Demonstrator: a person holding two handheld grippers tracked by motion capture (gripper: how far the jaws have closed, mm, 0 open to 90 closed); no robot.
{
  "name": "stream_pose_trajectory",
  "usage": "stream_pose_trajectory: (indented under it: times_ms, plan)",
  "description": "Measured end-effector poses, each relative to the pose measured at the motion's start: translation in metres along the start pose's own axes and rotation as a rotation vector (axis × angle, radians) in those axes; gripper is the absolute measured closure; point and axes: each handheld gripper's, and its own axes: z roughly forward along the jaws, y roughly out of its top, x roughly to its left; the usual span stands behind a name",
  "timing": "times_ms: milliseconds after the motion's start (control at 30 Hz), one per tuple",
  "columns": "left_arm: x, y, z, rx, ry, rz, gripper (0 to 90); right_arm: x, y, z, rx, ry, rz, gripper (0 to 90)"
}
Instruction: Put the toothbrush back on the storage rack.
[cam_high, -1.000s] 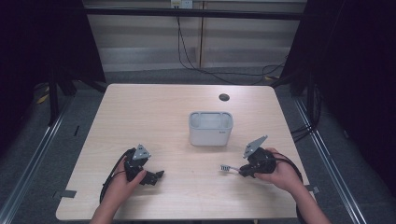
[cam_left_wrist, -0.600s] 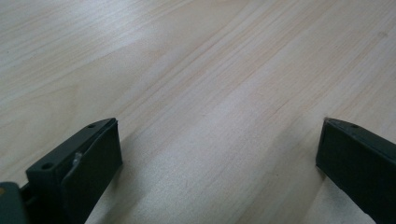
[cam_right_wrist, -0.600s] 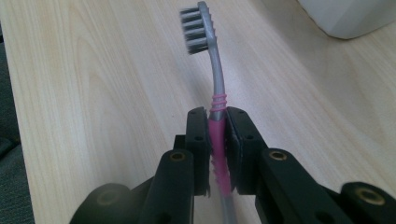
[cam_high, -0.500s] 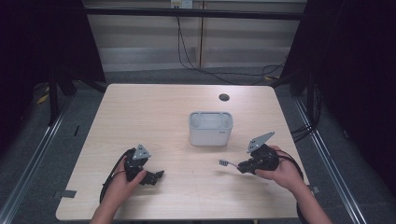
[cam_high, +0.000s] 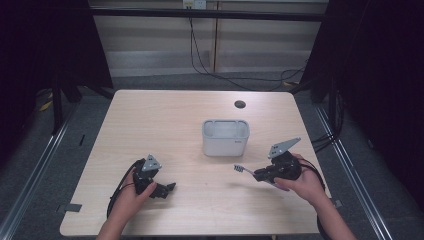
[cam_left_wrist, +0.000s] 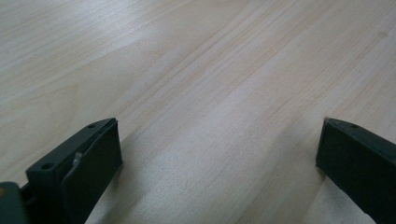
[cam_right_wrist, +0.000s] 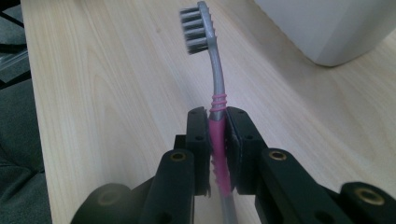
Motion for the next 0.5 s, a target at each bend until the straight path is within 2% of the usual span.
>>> stream_pose_trajectory:
  times_ms: [500]
  plan:
    - [0.000,0.000,0.000,-0.003,0.000,-0.005,0.0,0.001,0.011,-0.007,-0.089,0.021,0.011,80.5]
